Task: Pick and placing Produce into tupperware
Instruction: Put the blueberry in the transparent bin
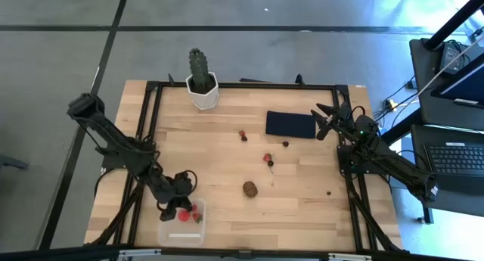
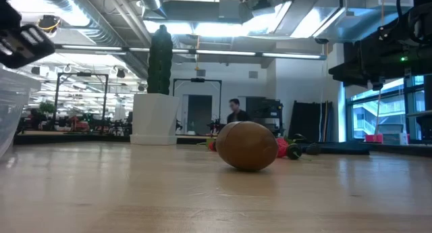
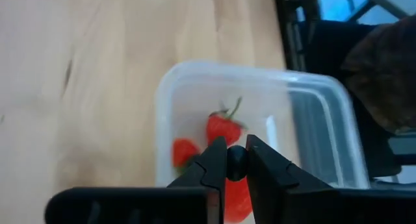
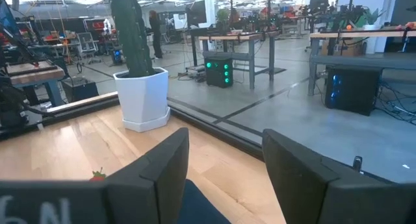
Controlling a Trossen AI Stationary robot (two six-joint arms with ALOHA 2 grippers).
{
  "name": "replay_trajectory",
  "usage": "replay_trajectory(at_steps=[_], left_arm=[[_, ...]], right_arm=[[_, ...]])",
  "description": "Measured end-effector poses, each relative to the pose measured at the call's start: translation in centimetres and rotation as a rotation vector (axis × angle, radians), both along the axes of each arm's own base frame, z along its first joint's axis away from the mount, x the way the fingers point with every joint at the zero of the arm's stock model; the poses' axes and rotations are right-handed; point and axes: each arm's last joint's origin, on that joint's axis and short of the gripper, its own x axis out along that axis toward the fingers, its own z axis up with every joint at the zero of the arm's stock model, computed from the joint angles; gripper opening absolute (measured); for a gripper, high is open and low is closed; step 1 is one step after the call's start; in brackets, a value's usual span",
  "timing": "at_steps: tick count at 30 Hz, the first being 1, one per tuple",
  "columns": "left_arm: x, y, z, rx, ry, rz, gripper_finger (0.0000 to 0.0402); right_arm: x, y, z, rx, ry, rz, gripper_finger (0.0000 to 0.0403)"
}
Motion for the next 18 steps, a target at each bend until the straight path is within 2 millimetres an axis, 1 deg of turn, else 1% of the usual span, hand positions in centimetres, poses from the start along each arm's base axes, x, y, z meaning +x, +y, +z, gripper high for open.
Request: replay_trajectory(at_steps=[4,9,11,18], left_arm=[[0.9,-0.8,-0.1,0.019,0.02,-0.012,0.0033],[1.6,-1.5,-1.0,0.055,0.069,-0.007,0.0053],[1.8,-1.7,-1.0,0.051,0.072,-0.002,0.0056],[2.0,-1.8,-0.9,0.035,0.071,0.01,0.005]], right_arm=[[0.0,0.0,0.0,0.0,0.0,0.0,0.0198],[0.0,0.0,0.0,0.0,0.001,0.0,0.0198],[0.0,0.0,0.0,0.0,0.0,0.0,0.0198],[0.0,0.0,0.0,0.001,0.001,0.0,0.0198]])
